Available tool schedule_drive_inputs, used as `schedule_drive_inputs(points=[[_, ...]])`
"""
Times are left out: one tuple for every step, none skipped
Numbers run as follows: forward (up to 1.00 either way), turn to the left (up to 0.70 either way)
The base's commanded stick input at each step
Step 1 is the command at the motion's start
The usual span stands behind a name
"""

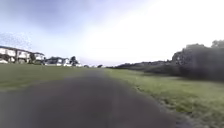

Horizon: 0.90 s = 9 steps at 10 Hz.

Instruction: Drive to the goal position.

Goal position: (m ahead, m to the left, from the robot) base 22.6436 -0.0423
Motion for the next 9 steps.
schedule_drive_inputs(points=[[1.0,0.18],[1.0,0.21],[1.0,0.23],[1.0,0.25],[1.0,0.26],[1.0,0.23],[1.0,0.2],[1.0,0.17],[1.0,0.14]])
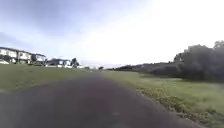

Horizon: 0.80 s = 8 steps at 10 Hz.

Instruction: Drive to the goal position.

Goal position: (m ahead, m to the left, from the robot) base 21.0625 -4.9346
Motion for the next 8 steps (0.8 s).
schedule_drive_inputs(points=[[1.0,0.11],[1.0,0.07],[1.0,0.04],[1.0,0.01],[1.0,0.0],[1.0,0.0],[1.0,0.0],[1.0,0.0]])
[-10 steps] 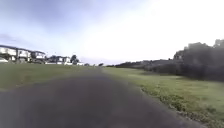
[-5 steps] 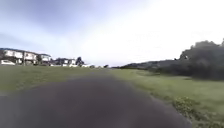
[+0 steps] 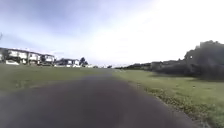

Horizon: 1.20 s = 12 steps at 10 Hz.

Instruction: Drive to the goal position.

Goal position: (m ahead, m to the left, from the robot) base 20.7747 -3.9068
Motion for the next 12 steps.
schedule_drive_inputs(points=[[1.0,0.06],[1.0,0.25],[1.0,0.27],[1.0,0.27],[1.0,0.27],[1.0,0.27],[1.0,0.27],[1.0,0.12],[1.0,0.0],[1.0,0.0],[1.0,0.0],[1.0,0.0]])
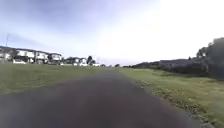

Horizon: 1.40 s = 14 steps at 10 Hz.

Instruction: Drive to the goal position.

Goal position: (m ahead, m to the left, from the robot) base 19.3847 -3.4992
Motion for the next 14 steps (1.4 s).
schedule_drive_inputs(points=[[1.0,0.0],[1.0,0.0],[1.0,0.0],[1.0,0.14],[1.0,0.23],[1.0,0.06],[1.0,0.0],[1.0,0.0],[1.0,0.0],[1.0,0.0],[1.0,0.0],[1.0,0.0],[1.0,0.0],[1.0,0.0]])
